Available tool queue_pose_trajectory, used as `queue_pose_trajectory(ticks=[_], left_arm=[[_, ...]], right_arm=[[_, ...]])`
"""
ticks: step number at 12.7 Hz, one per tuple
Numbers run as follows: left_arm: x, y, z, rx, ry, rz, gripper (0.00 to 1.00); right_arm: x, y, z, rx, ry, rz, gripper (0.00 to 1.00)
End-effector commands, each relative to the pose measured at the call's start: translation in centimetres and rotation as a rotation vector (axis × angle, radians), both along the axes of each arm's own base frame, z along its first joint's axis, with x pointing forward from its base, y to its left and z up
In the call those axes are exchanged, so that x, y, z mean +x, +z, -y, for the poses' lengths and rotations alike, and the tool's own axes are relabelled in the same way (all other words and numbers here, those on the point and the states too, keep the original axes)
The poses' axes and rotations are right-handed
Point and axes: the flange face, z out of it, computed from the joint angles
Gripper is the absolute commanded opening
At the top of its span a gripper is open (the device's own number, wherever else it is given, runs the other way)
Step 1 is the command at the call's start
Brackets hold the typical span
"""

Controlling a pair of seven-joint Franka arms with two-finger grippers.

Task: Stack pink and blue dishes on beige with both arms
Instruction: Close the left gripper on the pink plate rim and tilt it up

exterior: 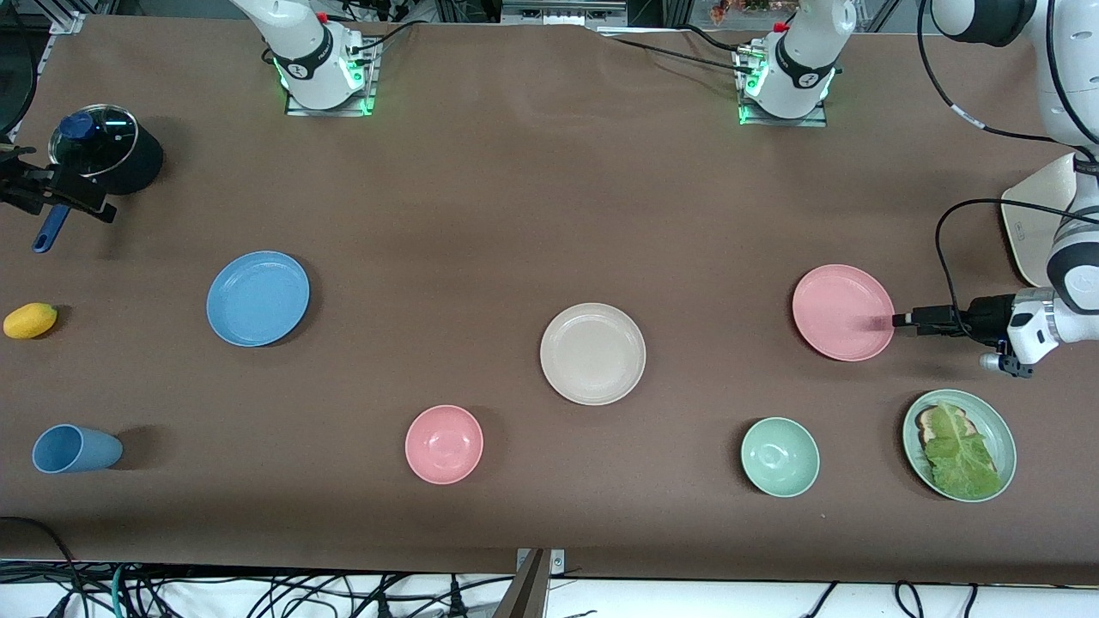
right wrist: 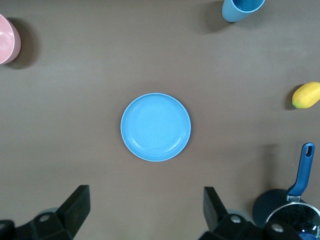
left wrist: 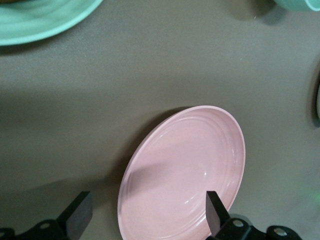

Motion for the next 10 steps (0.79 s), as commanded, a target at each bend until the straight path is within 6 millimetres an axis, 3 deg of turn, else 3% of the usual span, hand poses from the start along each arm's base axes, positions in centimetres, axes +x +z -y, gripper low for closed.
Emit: queue_pose_trajectory(ticks=[1,6,8,9,10], left_arm=[[-1.2,-1.1,0.3,-0.038,-0.002,0.064,1.0],[-2.2,-1.9,0.5,-0.043,-0.008,0.06,1.0],[-3.1,-3.0,0.7,-0.049,-0.012,0.085,1.0],[-3.2,-3.3,0.7,-0.054,-0.014,0.095,0.95],[-3.1,-3.2,0.7,-0.055,-0.017,0.1,0.76]], right_arm=[[-0.1,0.6,0.2,0.006,-0.001,-0.003,1.0],[-0.1,0.6,0.2,0.006,-0.001,-0.003,1.0],[-0.1,0.6,0.2,0.006,-0.001,-0.003,1.0],[-0.1,0.6,0.1,0.006,0.0,-0.003,1.0],[-0.1,0.6,0.2,0.006,-0.001,-0.003,1.0]])
